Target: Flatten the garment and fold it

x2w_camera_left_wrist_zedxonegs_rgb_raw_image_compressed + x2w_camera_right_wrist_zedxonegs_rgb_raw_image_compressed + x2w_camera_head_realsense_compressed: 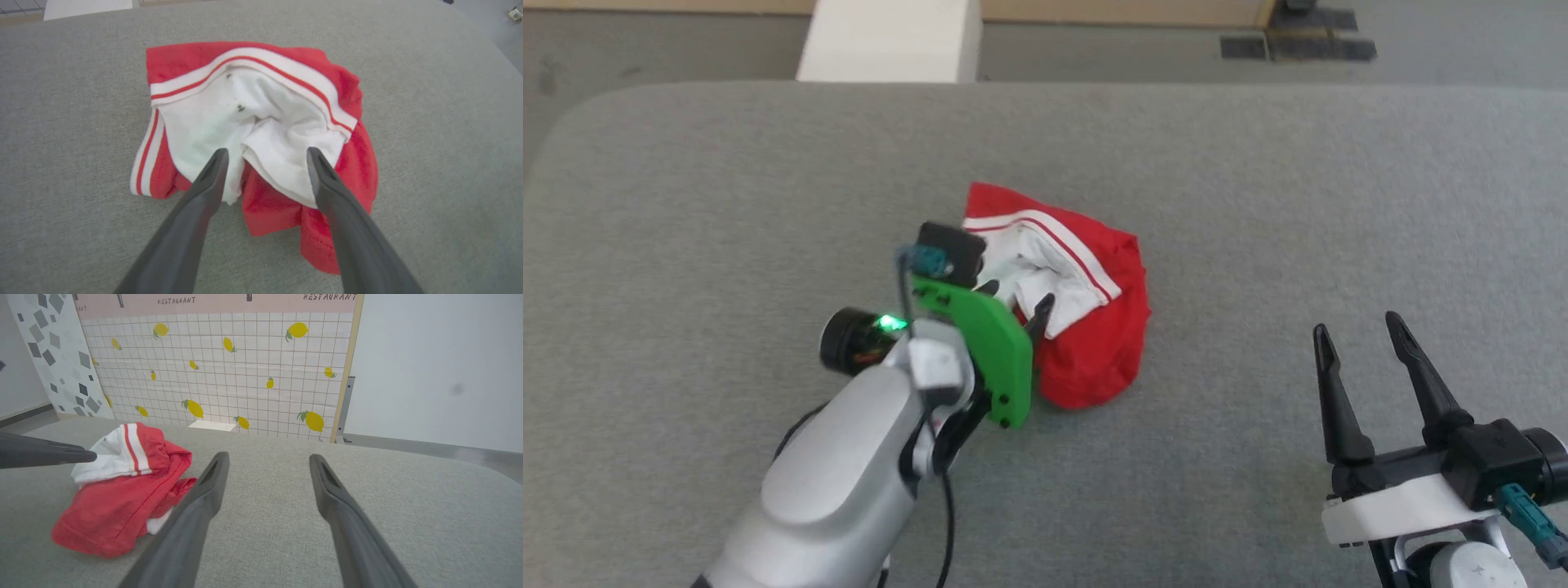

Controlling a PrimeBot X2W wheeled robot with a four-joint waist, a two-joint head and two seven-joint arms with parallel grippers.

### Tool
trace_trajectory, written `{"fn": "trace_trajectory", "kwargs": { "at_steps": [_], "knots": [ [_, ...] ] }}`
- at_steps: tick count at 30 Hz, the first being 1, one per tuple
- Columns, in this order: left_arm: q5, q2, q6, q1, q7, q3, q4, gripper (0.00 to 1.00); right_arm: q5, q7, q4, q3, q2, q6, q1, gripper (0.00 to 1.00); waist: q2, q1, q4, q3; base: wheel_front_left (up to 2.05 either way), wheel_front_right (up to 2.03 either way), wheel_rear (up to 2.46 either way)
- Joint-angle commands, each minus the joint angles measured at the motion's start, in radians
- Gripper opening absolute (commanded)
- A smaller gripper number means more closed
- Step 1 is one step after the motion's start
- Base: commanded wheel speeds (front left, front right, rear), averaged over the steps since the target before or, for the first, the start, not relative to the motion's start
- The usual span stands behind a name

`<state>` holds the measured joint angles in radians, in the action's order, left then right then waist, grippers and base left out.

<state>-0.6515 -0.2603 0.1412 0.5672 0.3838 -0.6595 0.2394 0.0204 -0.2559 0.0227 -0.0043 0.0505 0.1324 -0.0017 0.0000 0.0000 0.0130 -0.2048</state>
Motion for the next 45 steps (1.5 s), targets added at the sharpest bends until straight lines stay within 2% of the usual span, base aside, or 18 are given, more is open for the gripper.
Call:
{"fn": "trace_trajectory", "kwargs": {
  "at_steps": [1,8,9,13,17,19,24,26,29,30,31,35,37,41,45],
  "knots": [
    [0.001,0.006,-0.009,0.036,0.022,-0.006,0.025,1.00,0.006,-0.006,0.005,0.002,0.000,-0.002,-0.021,1.00,0.0000,0.0000,0.052,-0.057,0.00,0.00,0.00],
    [0.021,0.011,-0.031,0.114,0.125,-0.059,0.145,1.00,0.013,-0.006,0.007,0.004,0.000,-0.002,-0.039,1.00,0.0000,0.0000,0.062,-0.079,0.00,0.00,0.00],
    [0.023,0.011,-0.036,0.120,0.124,-0.062,0.156,0.00,0.015,-0.006,0.007,0.003,0.000,-0.002,-0.040,1.00,0.0000,0.0000,0.060,-0.080,0.00,0.00,0.00],
    [0.025,0.013,-0.047,0.117,0.062,-0.054,0.154,0.00,0.017,-0.006,0.002,-0.006,0.000,-0.002,-0.034,1.00,0.0000,0.0000,0.034,-0.061,0.00,0.00,0.00],
    [0.014,-0.003,-0.035,0.057,-0.041,-0.019,0.072,0.00,0.013,-0.006,-0.007,-0.012,0.000,-0.002,-0.017,1.00,0.0000,0.0000,-0.012,-0.014,0.00,0.00,0.00],
    [-0.005,-0.025,-0.023,0.000,-0.084,0.010,0.012,0.00,0.012,-0.006,-0.011,-0.014,0.000,-0.002,-0.008,1.00,0.0000,0.0000,-0.039,0.013,0.00,0.00,0.00],
    [-0.034,-0.122,0.022,-0.203,-0.155,0.061,-0.110,0.00,0.017,-0.006,-0.021,-0.013,0.000,-0.002,0.015,1.00,0.0000,0.0000,-0.108,0.068,0.00,0.00,0.00],
    [-0.052,-0.153,0.024,-0.285,-0.183,0.075,-0.123,0.00,0.017,-0.006,-0.027,-0.009,0.000,-0.002,0.023,1.00,0.0000,0.0000,-0.129,0.080,0.00,0.00,0.00],
    [-0.081,-0.166,0.014,-0.377,-0.228,0.086,-0.100,0.00,0.011,-0.006,-0.033,0.002,0.000,-0.002,0.033,1.00,0.0000,0.0000,-0.156,0.087,0.00,0.00,0.00],
    [-0.083,-0.169,0.011,-0.396,-0.248,0.089,-0.072,0.96,0.007,-0.006,-0.037,0.005,0.000,-0.002,0.034,1.00,0.0000,0.0000,-0.165,0.089,0.00,0.00,0.00],
    [-0.071,-0.172,0.009,-0.402,-0.267,0.085,-0.051,1.00,0.005,-0.006,-0.040,0.010,0.000,-0.002,0.034,1.00,0.0000,0.0000,-0.170,0.090,0.00,0.00,0.00],
    [-0.045,-0.137,-0.001,-0.396,-0.409,0.101,0.003,1.00,0.008,0.013,-0.044,0.051,0.000,-0.002,0.017,1.00,0.0000,0.0000,-0.195,0.092,0.00,0.00,0.00],
    [-0.033,-0.120,0.001,-0.386,-0.483,0.116,0.019,1.00,0.017,0.056,-0.041,0.087,0.000,-0.002,-0.003,1.00,0.0000,0.0000,-0.208,0.094,0.00,0.00,0.00],
    [0.009,-0.115,0.024,-0.371,-0.591,0.141,0.023,1.00,0.005,0.210,-0.056,0.169,0.006,-0.002,-0.078,1.00,0.0000,0.0000,-0.239,0.098,0.00,0.00,0.00],
    [0.085,-0.125,0.067,-0.364,-0.633,0.157,0.001,1.00,0.010,0.397,-0.123,0.229,0.026,-0.002,-0.171,1.00,0.0000,0.0000,-0.274,0.103,0.00,0.00,0.00]
  ]
}}
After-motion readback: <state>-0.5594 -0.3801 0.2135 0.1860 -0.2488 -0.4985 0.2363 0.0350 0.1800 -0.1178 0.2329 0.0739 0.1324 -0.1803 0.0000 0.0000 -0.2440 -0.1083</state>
